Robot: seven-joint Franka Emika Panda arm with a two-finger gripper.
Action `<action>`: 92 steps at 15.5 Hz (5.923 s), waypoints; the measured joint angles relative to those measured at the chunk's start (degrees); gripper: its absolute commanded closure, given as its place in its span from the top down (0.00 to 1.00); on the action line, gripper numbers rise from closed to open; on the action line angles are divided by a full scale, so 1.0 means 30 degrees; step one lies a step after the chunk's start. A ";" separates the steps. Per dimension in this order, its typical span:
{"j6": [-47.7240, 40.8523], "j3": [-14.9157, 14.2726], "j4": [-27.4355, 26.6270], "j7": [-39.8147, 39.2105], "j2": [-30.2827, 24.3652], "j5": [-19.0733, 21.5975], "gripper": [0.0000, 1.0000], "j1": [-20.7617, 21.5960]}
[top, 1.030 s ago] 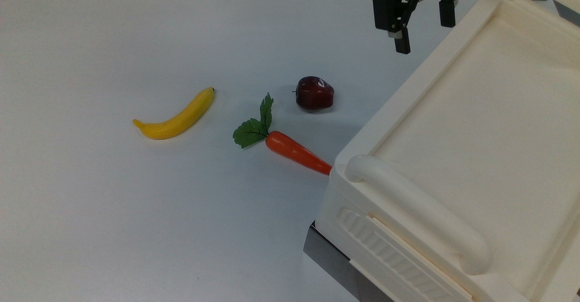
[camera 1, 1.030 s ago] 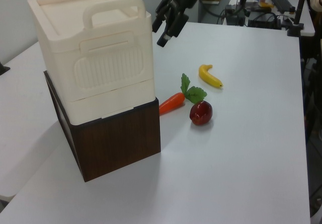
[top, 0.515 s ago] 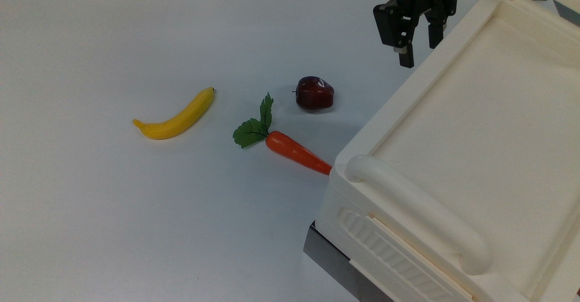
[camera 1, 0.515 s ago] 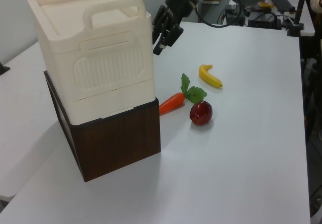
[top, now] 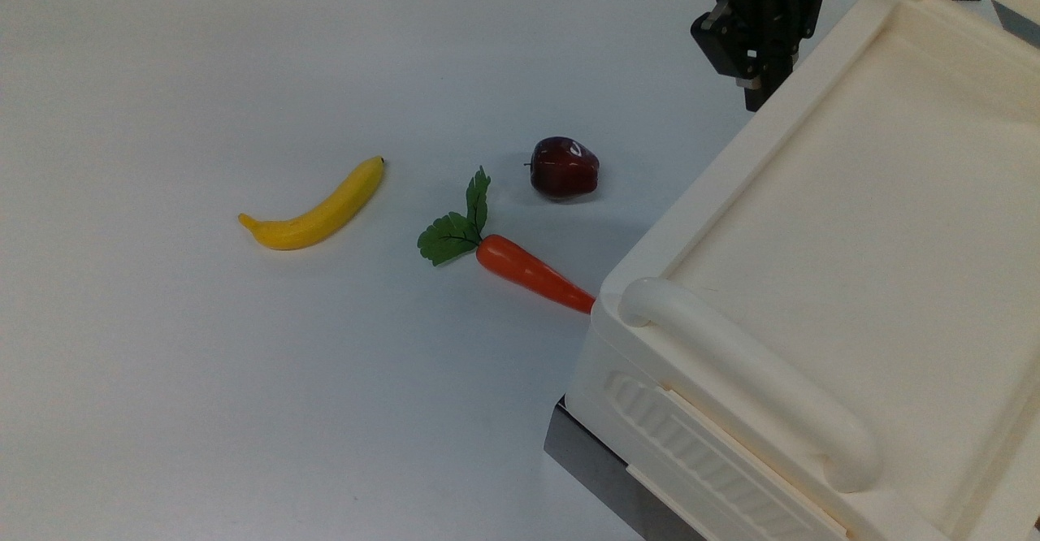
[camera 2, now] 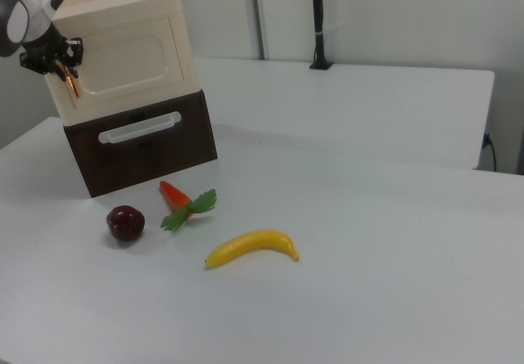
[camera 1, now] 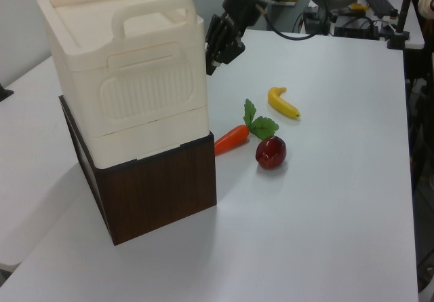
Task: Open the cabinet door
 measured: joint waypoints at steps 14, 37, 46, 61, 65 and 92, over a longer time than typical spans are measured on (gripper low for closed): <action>0.0015 0.0083 0.0012 -0.0017 0.0073 0.0003 0.05 -0.0036; -0.8370 -0.0047 0.0468 0.1126 -0.2682 0.0006 1.00 -0.0737; -0.2197 0.0146 0.0776 0.1818 -0.2081 0.0008 1.00 0.0203; -0.3150 0.0075 0.0896 0.1818 -0.1385 0.0004 1.00 0.0321; -0.5274 -0.0002 0.0910 0.1843 -0.1839 0.0003 1.00 -0.0530; -0.8924 -0.2697 0.0184 0.4934 -0.1207 -0.1563 1.00 -0.3767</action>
